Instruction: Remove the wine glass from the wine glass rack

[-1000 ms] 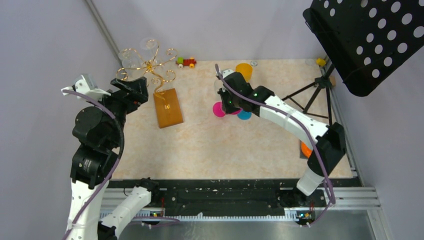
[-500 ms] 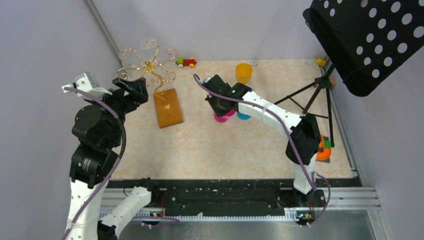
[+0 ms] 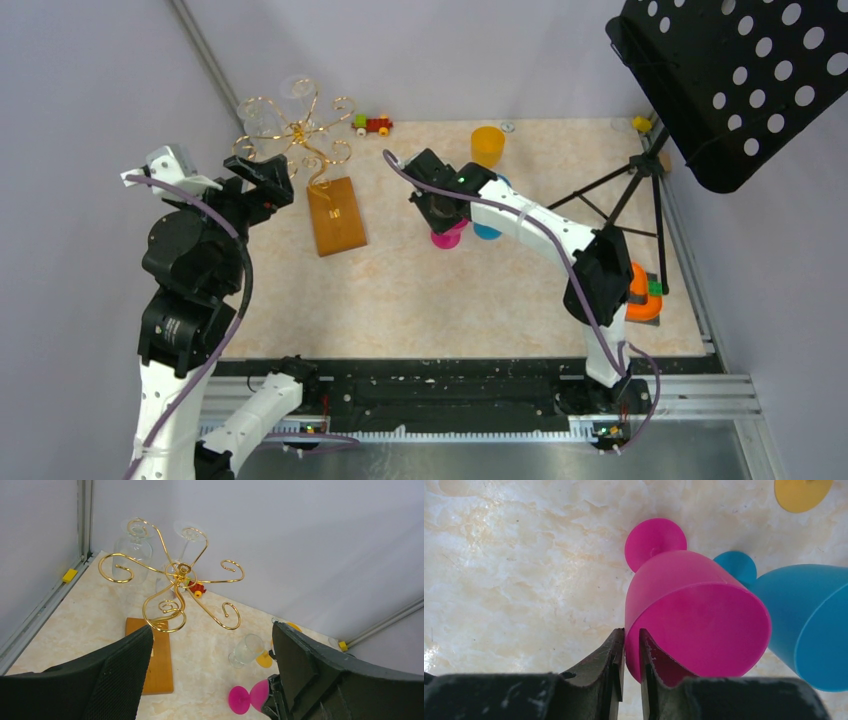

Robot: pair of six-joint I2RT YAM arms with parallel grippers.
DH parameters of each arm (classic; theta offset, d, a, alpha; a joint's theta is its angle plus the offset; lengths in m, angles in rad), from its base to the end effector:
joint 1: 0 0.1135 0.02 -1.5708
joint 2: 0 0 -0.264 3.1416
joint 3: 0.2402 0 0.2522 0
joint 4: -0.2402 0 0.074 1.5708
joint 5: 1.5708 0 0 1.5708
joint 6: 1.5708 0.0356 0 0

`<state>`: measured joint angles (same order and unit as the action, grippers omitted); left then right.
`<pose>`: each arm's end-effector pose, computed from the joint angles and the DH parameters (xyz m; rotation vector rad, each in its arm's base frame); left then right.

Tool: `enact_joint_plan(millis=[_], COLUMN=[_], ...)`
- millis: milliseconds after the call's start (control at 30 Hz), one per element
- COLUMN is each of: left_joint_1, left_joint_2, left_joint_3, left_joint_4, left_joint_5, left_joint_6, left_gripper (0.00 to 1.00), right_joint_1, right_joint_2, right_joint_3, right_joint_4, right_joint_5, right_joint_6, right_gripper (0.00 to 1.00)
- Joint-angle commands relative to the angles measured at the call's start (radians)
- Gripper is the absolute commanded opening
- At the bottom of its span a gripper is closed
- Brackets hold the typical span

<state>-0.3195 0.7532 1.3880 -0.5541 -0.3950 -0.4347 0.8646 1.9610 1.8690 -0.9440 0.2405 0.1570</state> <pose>0.0950 -0.0170 0.4963 -0.4030 1.4493 -0.3134 0.2824 0.3180 0.3015 -0.8075 2.4311 0.0730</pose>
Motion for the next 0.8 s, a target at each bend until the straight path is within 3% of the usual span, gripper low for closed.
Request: enact_joint_plan(millis=[0,233,433,767], left_joint_1=[0.004,0.003,0.004,0.004], left_joint_2=[0.003,0.001,0.001,0.015], left_joint_3=[0.035,0.041,0.048,0.062], left_joint_4=[0.001,-0.008,-0.01,-0.032], left_joint_5=[-0.01,-0.004,0.0,0.019], left_joint_6=[0.024,0.025,0.024,0.017], left_gripper=[0.92,0.92,0.92,0.93], right_joint_1=[0.014,0.014,0.01,-0.006], right_joint_2=[0.008,-0.023,-0.1,-0.284], right_joint_3=[0.051,0.041,-0.008,-0.172], right_joint_4=[0.011,0.077,0.231,0.447], right_joint_5=[0.032,0.061,0.104,0.082], right_joint_6=[0.003,0.031,0.061,0.107], right_gripper=[0.2,0.27,0.43,0.48])
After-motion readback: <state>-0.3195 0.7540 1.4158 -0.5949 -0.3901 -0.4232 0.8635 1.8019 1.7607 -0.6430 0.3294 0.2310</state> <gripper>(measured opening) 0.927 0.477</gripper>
